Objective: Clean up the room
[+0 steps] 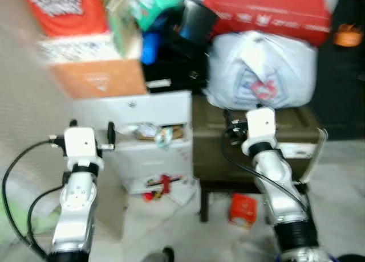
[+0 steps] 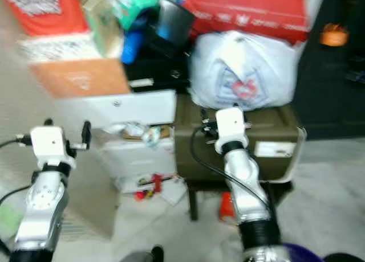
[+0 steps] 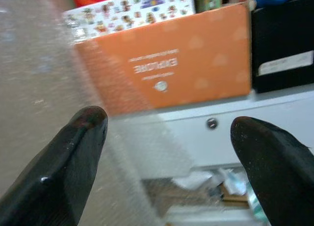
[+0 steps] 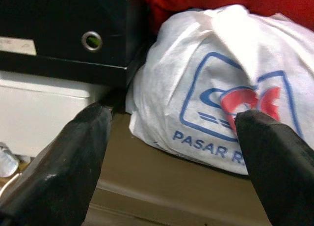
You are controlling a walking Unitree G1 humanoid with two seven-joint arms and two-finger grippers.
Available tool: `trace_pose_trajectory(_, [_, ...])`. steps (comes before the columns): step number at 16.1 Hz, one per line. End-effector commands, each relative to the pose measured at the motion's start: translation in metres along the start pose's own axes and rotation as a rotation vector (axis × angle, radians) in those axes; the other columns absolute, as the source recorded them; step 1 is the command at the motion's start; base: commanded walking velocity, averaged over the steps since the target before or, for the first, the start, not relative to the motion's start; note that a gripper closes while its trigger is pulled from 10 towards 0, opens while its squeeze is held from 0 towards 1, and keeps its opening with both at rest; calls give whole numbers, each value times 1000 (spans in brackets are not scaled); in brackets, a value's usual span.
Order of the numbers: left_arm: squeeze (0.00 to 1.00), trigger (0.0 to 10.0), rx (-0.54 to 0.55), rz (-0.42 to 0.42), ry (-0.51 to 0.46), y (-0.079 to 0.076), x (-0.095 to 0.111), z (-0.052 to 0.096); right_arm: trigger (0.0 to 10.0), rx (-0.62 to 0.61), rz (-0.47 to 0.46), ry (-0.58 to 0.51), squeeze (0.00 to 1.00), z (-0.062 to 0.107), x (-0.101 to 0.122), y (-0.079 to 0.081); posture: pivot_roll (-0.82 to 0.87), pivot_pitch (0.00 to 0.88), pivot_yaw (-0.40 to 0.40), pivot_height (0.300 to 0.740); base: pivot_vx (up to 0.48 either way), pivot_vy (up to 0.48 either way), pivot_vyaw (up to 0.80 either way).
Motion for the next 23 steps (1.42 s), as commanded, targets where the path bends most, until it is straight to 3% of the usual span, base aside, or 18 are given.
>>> trace_pose_trajectory(1, [0,10000,-4,-19,-23,3,6,-4,10000,-10,-11,-15,0,-5,7,1,1,0,61,740,0,0,800])
trace_pose_trajectory(6, [0,10000,4,-15,-12,5,5,0,10000,-8,-29,-7,0,2,5,2,1,0,59,740,0,0,800])
trace_pose_trajectory(8, [0,10000,3,-19,-2,11,3,8,10000,18,8,26,0,27,-10,-4,6,0,51,740,0,0,297])
trace_pose_trajectory(10, [0,10000,5,-20,8,14,0,14,10000,-11,2,61,0,40,-19,-17,-1,0,51,740,0,0,0])
trace_pose_trajectory(13, [0,10000,-47,-19,57,17,-8,34,10000,-24,31,96,0,59,-26,-27,-24,0,63,740,0,0,0])
trace_pose_trajectory(15, [0,10000,-54,-24,69,20,-10,38,10000,-21,49,96,0,62,-24,-28,-35,0,71,740,0,0,0])
trace_pose_trajectory(19, [0,10000,-63,5,29,7,3,27,10000,0,94,54,0,53,-13,-26,-33,0,80,740,0,0,800])
trace_pose_trajectory(22, [0,10000,-39,6,19,14,9,32,10000,5,73,28,0,42,-4,-24,-5,0,65,740,0,0,800])
trace_pose_trajectory(23, [0,10000,-10,2,42,18,4,37,10000,42,65,27,0,38,-3,-15,6,0,55,740,0,0,800])
Point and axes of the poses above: a point about 5 cm out from each wrist's last joint towards the gripper, its own z axis pointing back from the gripper into the wrist, its own x axis along the axis of the wrist's last joint, y = z × x, the point moved 1 cm from there along -z, pointing out of the wrist towards the gripper, and after that the axes turned 5 degrees about z, right-handed, at the moved point
